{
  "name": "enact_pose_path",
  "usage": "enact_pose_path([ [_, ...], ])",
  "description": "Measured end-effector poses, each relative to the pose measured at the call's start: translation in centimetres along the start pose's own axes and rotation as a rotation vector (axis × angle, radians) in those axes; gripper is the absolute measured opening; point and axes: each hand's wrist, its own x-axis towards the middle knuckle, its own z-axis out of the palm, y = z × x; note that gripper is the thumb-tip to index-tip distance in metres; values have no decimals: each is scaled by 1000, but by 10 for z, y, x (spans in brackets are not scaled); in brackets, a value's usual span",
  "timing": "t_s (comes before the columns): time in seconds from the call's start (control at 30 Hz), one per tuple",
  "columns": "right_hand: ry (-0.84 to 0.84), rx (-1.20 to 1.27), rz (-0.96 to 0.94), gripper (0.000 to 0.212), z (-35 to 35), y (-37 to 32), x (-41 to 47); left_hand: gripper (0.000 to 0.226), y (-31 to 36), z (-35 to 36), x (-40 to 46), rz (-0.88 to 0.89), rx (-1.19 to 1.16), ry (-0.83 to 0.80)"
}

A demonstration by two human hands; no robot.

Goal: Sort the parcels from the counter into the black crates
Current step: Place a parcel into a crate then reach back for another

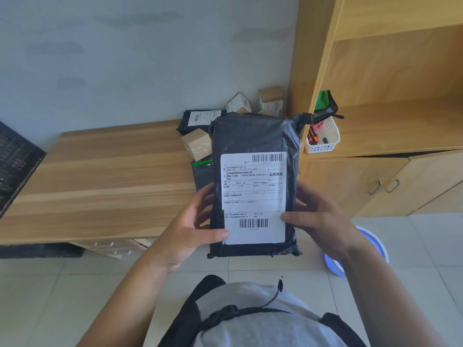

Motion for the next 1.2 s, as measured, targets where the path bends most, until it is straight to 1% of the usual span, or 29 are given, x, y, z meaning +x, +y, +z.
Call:
enact_pose_path([
  [0.2, -17, -32, -1, 71, 24, -12, 7, 94, 3, -19, -13, 52, -21, 32],
  [0.33, -51, -42, 22, 68, 51, -12, 13, 92, -2, -35, -37, 54, -57, 82],
  [0.6, -201, -65, 94, 58, 157, 11, 12, 89, -30, -90, -138, 9, -139, 249],
  [0.7, -257, -77, 139, 62, 197, 21, 8, 87, -39, -107, -180, 6, -172, 329],
  [0.83, -321, -155, 132, 64, 250, 36, -1, 82, -52, -127, -234, 20, -200, 429],
  [1.0, -412, -167, 163, 67, 307, 47, -9, 83, -70, -148, -290, 30, -232, 530],
  [1.07, -446, -168, 170, 66, 327, 54, -13, 83, -77, -156, -309, 39, -241, 562],
  [1.2, -502, -156, 194, 64, 364, 69, -23, 84, -92, -175, -347, 59, -228, 576],
])
